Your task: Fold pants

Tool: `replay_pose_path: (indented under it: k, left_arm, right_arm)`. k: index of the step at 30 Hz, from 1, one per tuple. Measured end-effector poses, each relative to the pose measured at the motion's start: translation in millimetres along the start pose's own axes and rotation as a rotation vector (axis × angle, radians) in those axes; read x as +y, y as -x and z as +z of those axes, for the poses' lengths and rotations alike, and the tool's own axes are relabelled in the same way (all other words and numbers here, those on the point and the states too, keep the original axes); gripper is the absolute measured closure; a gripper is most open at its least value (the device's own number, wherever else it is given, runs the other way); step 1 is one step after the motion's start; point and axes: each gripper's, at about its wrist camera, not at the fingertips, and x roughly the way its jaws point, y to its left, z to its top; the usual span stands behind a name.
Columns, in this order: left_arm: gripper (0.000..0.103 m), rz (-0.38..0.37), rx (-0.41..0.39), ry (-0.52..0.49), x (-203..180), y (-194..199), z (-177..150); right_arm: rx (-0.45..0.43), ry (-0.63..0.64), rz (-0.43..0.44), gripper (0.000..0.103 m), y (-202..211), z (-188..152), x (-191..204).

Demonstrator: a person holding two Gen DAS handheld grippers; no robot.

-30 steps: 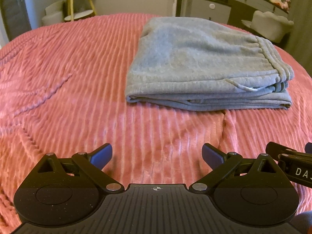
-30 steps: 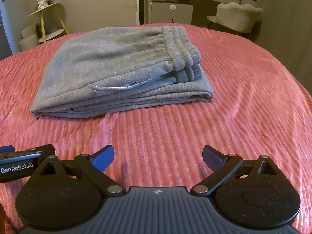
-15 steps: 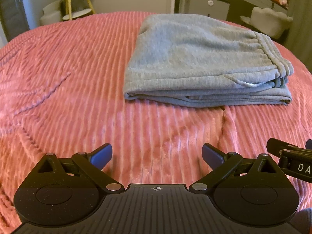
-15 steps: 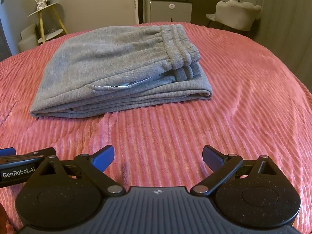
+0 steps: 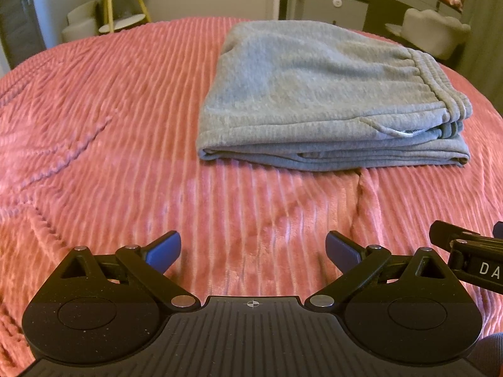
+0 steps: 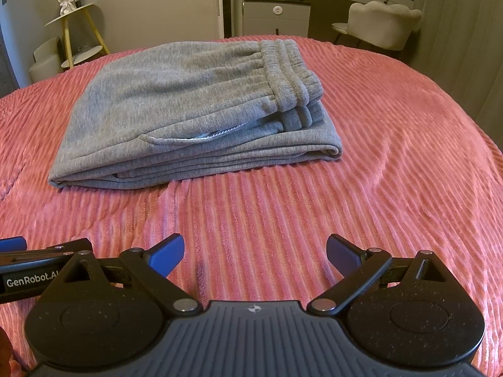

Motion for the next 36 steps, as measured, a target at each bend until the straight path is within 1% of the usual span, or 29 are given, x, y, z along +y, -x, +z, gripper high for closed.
replay_pose_path:
  k: [36]
  left_arm:
    - [0.002, -0.012, 0.018, 0.002, 1.4, -2.2, -0.2]
  right_arm:
    - [0.011, 0.005, -0.005, 0.006, -1.5, -1.3, 0.0]
